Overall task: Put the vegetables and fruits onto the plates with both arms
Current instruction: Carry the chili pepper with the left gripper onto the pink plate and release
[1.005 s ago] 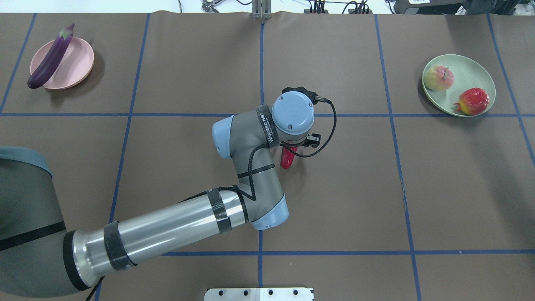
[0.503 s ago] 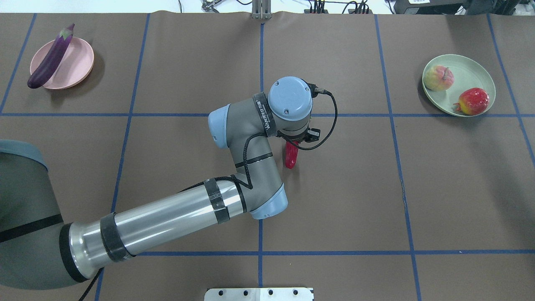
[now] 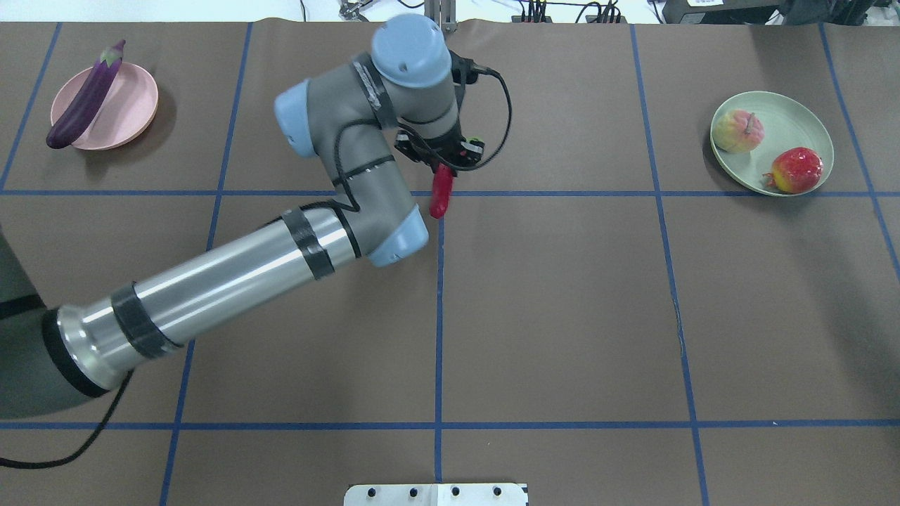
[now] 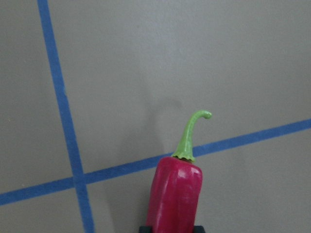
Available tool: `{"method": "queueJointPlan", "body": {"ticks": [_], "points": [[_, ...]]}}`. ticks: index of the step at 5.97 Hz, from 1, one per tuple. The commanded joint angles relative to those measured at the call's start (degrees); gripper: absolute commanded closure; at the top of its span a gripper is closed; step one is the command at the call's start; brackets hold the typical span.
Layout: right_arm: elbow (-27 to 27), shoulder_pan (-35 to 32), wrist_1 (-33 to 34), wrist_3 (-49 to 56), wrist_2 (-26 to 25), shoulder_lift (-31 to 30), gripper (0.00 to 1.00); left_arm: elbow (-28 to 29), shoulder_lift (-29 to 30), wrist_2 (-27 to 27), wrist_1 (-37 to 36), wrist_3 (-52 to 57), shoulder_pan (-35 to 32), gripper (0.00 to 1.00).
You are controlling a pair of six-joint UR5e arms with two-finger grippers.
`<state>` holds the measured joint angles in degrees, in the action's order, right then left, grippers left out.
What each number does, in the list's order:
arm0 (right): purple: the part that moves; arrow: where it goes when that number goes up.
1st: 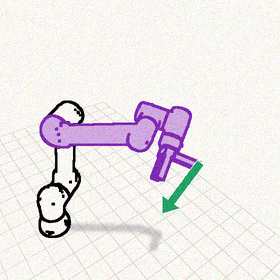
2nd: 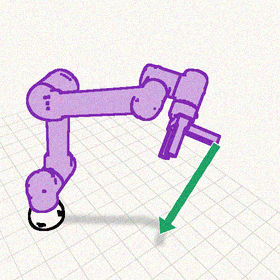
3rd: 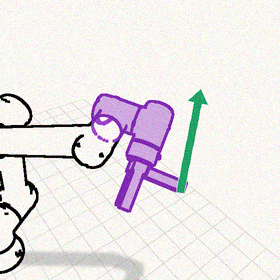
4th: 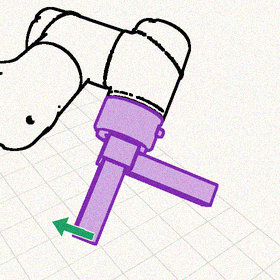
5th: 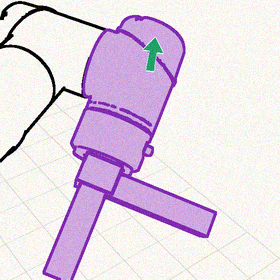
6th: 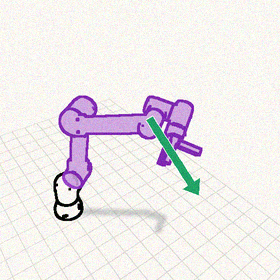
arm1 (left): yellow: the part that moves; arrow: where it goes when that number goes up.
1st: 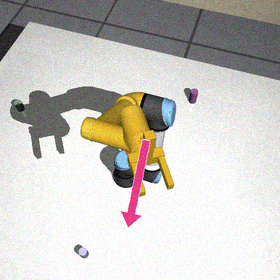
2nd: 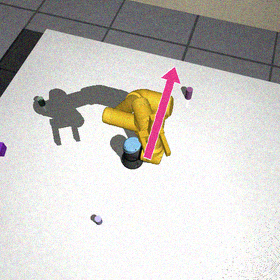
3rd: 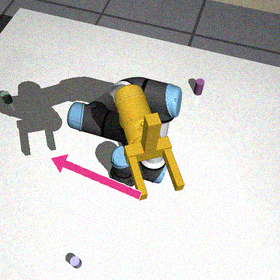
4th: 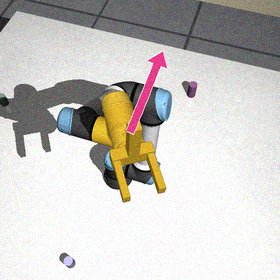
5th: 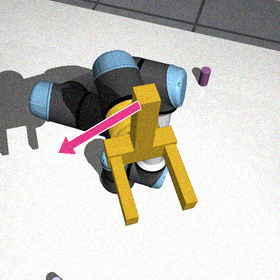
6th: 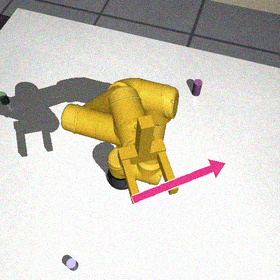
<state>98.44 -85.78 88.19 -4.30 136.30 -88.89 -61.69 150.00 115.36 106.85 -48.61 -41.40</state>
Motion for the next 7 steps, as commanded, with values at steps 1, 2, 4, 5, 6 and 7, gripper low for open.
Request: {"method": "queueJointPlan", "body": {"ticks": [1, 2, 4, 5, 6, 7], "points": [[-0.2, 0.0, 0.0, 0.0, -0.1, 0.0, 0.00, 0.2, -6.2, 7.6, -1.5, 13.6, -10.6, 1.00], [-0.2, 0.0, 0.0, 0.0, -0.1, 0.0, 0.00, 0.8, -9.2, 7.8, -2.5, 19.5, -15.3, 1.00], [-0.2, 0.0, 0.0, -0.1, -0.1, -0.1, 0.00, 6.6, -12.5, 7.4, -4.2, 33.0, -22.6, 1.00], [-0.3, 0.0, 0.0, -0.1, -0.1, 0.0, 0.00, 11.9, -12.6, 7.3, -4.1, 38.4, -25.7, 1.00], [-0.2, 0.0, 0.0, -0.1, -0.1, 0.0, 0.00, 12.5, -14.4, 7.1, -4.3, 39.8, -26.8, 1.00], [-0.2, 0.0, 0.0, -0.1, -0.1, 0.1, 0.00, 12.5, -16.0, 4.2, -3.8, 39.8, -26.9, 1.00]]}}
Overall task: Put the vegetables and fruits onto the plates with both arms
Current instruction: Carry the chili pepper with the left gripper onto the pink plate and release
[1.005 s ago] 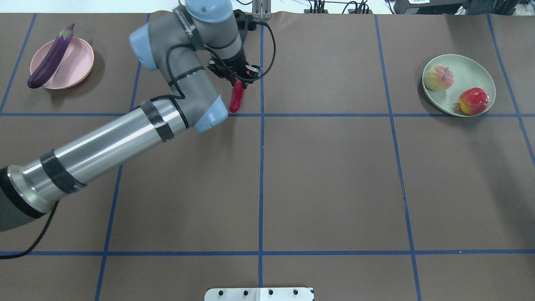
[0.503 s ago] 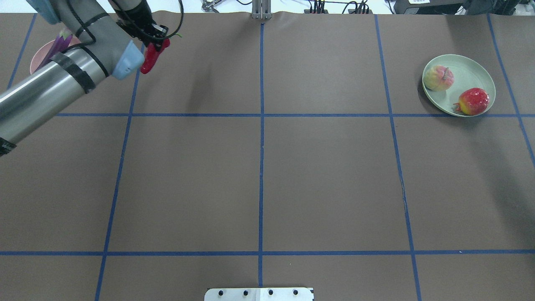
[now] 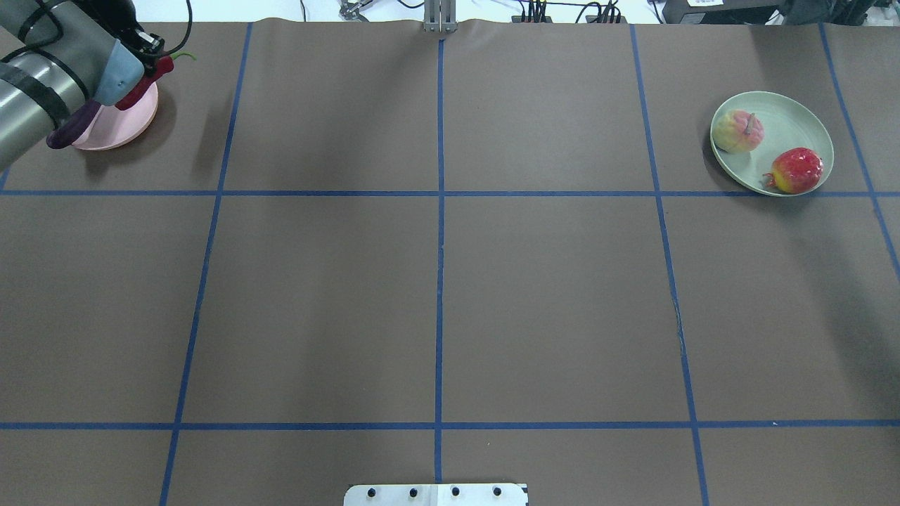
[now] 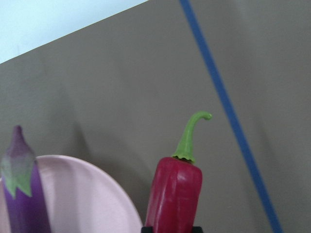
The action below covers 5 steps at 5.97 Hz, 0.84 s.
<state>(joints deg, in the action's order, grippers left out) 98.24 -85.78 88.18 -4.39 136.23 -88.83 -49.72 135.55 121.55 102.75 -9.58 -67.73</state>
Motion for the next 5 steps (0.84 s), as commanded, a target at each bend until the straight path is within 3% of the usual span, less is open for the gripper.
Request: {"method": "queueJointPlan", "body": {"ticks": [1, 2, 3, 5], "points": [[0.0, 0.0, 0.0, 0.0, 0.0, 0.1, 0.00, 0.5, -3.3, -2.9, 0.7, 0.6, -0.6, 1.00], [0.0, 0.0, 0.0, 0.0, 0.0, 0.2, 0.00, 0.6, -4.1, -3.6, 0.7, 0.6, -0.8, 0.82], [0.3, 0.0, 0.0, 0.0, 0.3, 0.1, 0.00, 0.5, -4.9, -3.5, 0.9, 0.7, -0.7, 0.01], [0.2, 0.0, -0.1, 0.0, 0.3, 0.2, 0.00, -1.2, -4.9, -2.9, 0.6, 0.4, -1.3, 0.00]]}}
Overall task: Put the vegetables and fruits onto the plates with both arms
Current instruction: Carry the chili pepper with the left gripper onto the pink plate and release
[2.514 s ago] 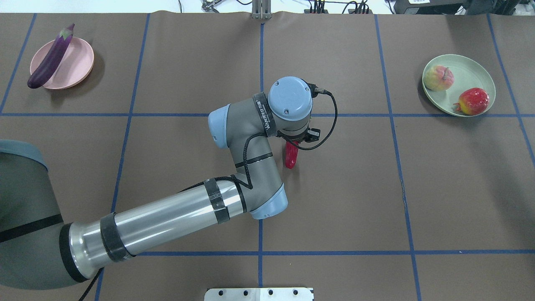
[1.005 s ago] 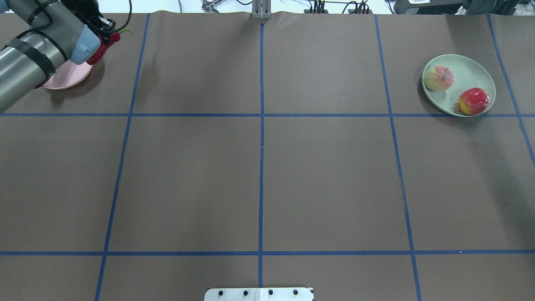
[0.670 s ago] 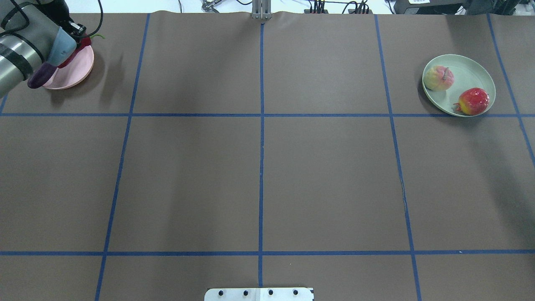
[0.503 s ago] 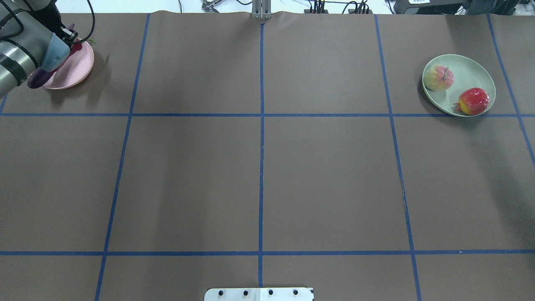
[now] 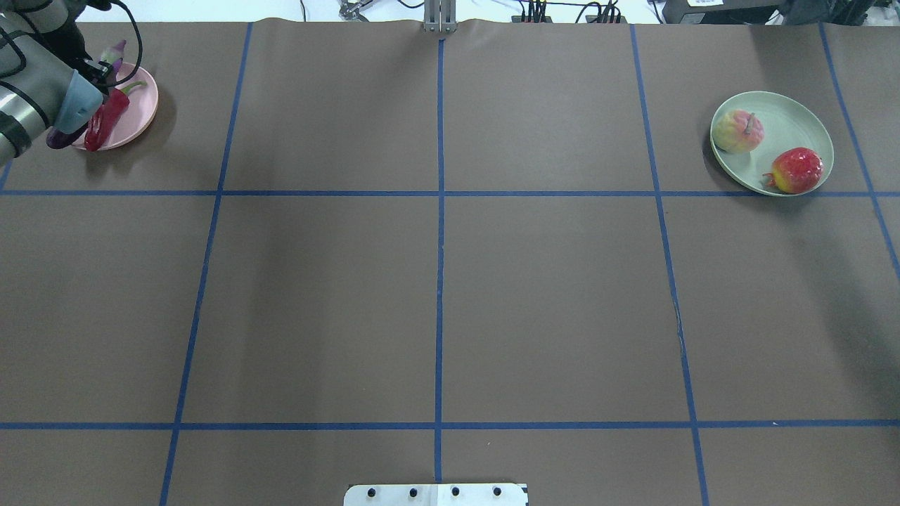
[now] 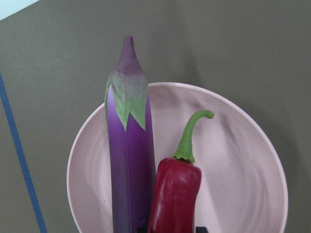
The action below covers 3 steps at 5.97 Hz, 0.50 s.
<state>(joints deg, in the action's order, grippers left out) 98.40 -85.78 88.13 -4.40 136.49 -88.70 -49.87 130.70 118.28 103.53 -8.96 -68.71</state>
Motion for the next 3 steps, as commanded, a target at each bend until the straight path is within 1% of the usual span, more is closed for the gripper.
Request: {"method": "queueJointPlan", "body": {"ticks": [1, 2, 3], "points": [[0.0, 0.0, -0.1, 0.0, 0.0, 0.0, 0.00, -3.7, 0.0, 3.0, -1.3, -0.3, -1.3, 0.00], [0.0, 0.0, -0.1, 0.0, 0.0, 0.0, 0.00, -6.8, -0.3, 9.7, -2.4, 0.1, -4.6, 0.00], [0.2, 0.0, -0.1, 0.0, 0.1, 0.0, 0.00, -12.3, -3.6, 14.0, -3.7, 0.2, -7.5, 0.00]]}}
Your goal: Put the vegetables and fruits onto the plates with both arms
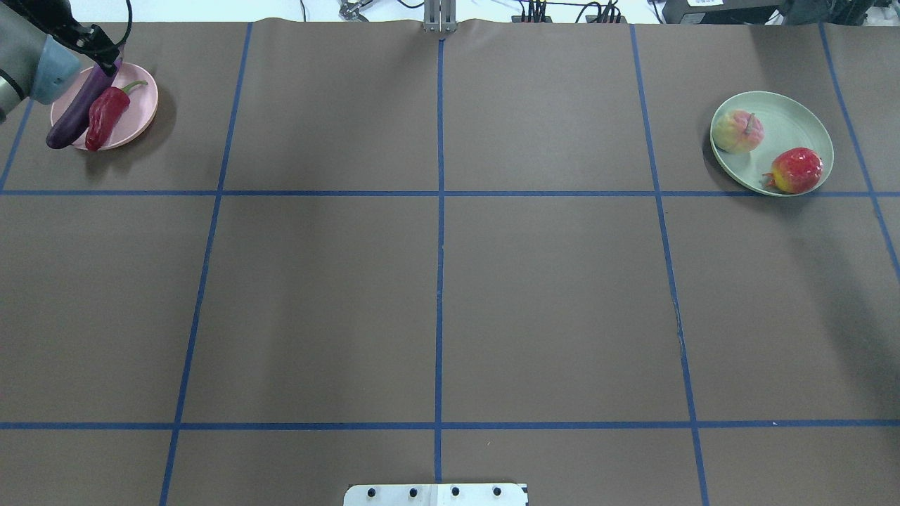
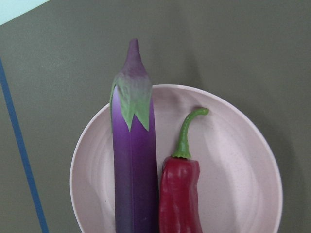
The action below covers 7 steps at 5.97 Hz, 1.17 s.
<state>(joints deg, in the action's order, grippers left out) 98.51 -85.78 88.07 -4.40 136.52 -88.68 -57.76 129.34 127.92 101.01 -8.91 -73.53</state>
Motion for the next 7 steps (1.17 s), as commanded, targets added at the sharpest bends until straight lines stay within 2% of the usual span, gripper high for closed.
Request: {"method": "queueJointPlan", "body": {"ticks": [1, 3, 4, 6, 7], "points": [[0.2, 0.0, 0.0, 0.0, 0.0, 0.0, 0.00, -12.5, -8.3, 5.5, -1.2, 0.4, -4.1, 0.00], [0.2, 0.0, 0.0, 0.1, 0.0, -0.1, 0.00, -25.8, -21.3, 5.7, -3.3, 6.0, -6.1, 0.00], [0.2, 0.0, 0.0, 0.1, 0.0, -0.1, 0.00, -31.9, -29.7, 5.7, -4.1, 11.6, -7.5, 0.00], [0.2, 0.0, 0.0, 0.1, 0.0, -0.2, 0.00, -39.2, -40.4, 6.1, -4.4, 13.0, -9.3, 0.00], [0.3, 0.0, 0.0, 0.1, 0.0, -0.1, 0.00, -40.4, -41.8, 8.1, -5.9, 13.0, -11.1, 0.00]]}}
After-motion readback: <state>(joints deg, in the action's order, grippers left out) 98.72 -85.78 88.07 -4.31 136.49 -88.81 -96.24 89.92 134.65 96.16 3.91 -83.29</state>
